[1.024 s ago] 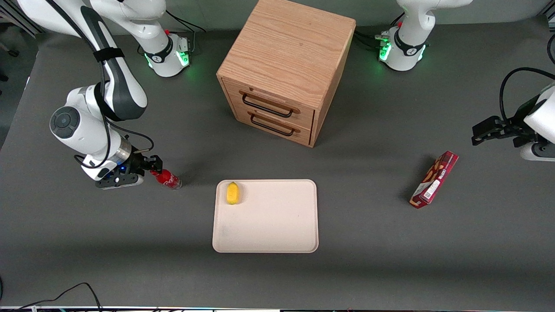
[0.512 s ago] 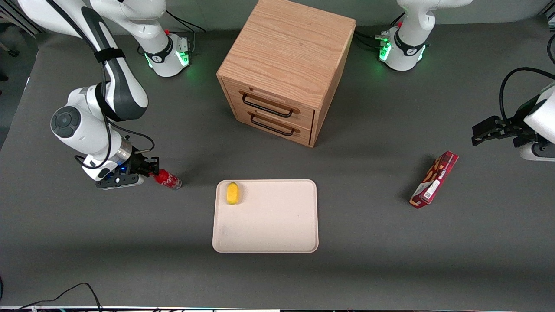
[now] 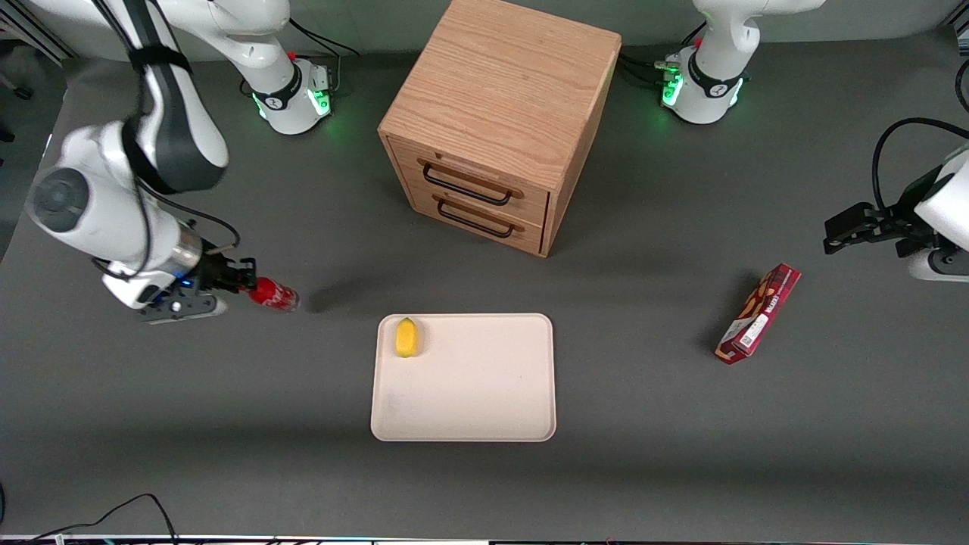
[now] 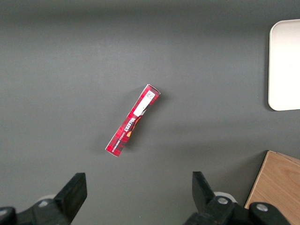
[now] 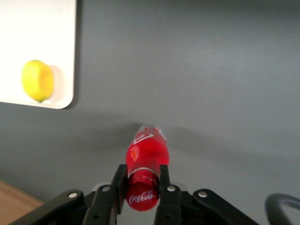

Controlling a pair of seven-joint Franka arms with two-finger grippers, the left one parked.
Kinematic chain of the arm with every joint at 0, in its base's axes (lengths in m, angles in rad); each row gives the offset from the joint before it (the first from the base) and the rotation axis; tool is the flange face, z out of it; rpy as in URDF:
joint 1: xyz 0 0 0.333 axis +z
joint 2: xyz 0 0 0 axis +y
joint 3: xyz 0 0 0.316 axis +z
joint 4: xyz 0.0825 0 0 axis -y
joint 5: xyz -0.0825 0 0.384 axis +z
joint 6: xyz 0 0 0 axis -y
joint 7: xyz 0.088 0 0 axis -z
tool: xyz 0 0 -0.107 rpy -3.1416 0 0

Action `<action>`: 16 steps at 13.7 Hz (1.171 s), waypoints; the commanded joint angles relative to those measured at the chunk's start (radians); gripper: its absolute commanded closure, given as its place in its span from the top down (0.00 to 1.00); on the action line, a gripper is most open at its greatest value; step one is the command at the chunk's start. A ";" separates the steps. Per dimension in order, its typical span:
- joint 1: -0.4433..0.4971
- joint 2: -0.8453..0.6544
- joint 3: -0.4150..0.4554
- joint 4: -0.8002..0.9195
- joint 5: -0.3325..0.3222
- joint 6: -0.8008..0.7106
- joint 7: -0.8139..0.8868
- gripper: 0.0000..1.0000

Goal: Place coke bottle on tray
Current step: 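Lift the bottle and pull it back toward the right arm's base, then carry the held bottle over the white tray beside the lemon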

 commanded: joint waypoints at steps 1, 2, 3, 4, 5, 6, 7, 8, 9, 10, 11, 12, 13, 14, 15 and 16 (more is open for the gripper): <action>0.002 0.017 0.001 0.246 -0.009 -0.238 0.017 0.00; 0.001 0.041 -0.002 0.344 -0.017 -0.330 0.017 0.00; 0.002 0.084 0.000 0.465 -0.050 -0.434 0.017 0.00; 0.007 0.139 0.001 0.594 -0.079 -0.533 0.017 0.00; 0.016 0.196 0.000 0.697 -0.092 -0.613 0.020 0.00; 0.031 0.233 0.000 0.760 -0.104 -0.639 0.046 0.00; 0.057 0.262 0.000 0.780 -0.124 -0.638 0.093 0.00; 0.102 0.296 -0.006 0.796 -0.135 -0.624 0.145 0.00; 0.146 0.340 -0.012 0.832 -0.137 -0.591 0.210 0.00; 0.175 0.392 -0.012 0.869 -0.135 -0.556 0.276 0.00; 0.211 0.437 -0.012 0.891 -0.137 -0.511 0.337 0.00; 0.237 0.472 -0.012 0.896 -0.135 -0.451 0.389 0.00; 0.258 0.510 -0.012 0.896 -0.135 -0.381 0.448 0.00; 0.278 0.552 -0.014 0.896 -0.135 -0.312 0.497 0.00; 0.294 0.589 -0.014 0.894 -0.135 -0.249 0.520 0.00; 0.298 0.619 -0.014 0.894 -0.135 -0.195 0.537 0.00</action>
